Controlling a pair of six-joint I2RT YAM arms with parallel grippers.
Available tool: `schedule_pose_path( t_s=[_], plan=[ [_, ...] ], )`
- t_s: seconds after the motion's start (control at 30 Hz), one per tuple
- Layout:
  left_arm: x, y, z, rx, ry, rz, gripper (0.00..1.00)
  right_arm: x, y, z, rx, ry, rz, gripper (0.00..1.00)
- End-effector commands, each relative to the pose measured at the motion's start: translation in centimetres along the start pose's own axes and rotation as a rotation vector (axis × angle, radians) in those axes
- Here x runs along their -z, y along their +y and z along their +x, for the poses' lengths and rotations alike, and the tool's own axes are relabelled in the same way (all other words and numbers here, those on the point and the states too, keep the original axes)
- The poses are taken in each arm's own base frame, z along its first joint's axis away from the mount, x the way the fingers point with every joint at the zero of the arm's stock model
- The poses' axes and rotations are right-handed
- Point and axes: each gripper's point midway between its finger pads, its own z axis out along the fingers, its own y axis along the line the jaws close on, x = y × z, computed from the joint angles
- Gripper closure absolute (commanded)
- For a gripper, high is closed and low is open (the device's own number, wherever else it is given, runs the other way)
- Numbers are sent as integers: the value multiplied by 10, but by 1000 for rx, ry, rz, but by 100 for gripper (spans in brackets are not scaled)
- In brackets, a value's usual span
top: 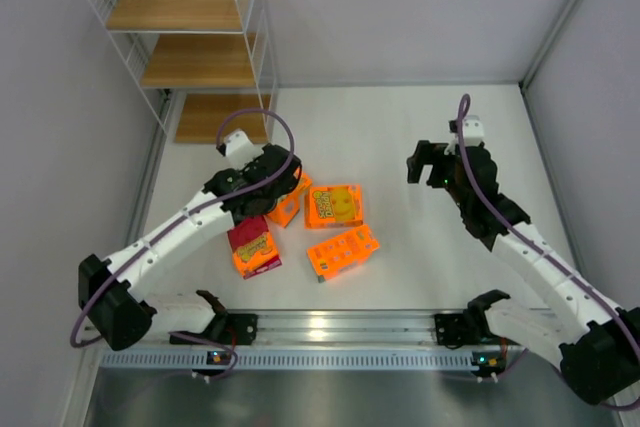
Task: Place and organize the cleaning sponges onto the shelf
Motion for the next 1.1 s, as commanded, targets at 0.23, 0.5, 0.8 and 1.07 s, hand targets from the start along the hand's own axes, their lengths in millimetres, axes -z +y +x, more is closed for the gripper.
schedule_pose_path(
  t_s=[0.23,0.5,0.8,1.07],
  plan=[
    [-6,25,-9,83,-95,-113,33,-16,12,0,-22,22,-49,1],
    [-18,24,-4,57,-82,-149,41,-15,12,2,-23,28,-52,0],
    [-23,31,0,68,-72,-168,50,-14,16,4,-22,37,-74,1],
    [-30,33,10,55,-38,-190,55,-13,30,4,-20,44,-151,1]
  ],
)
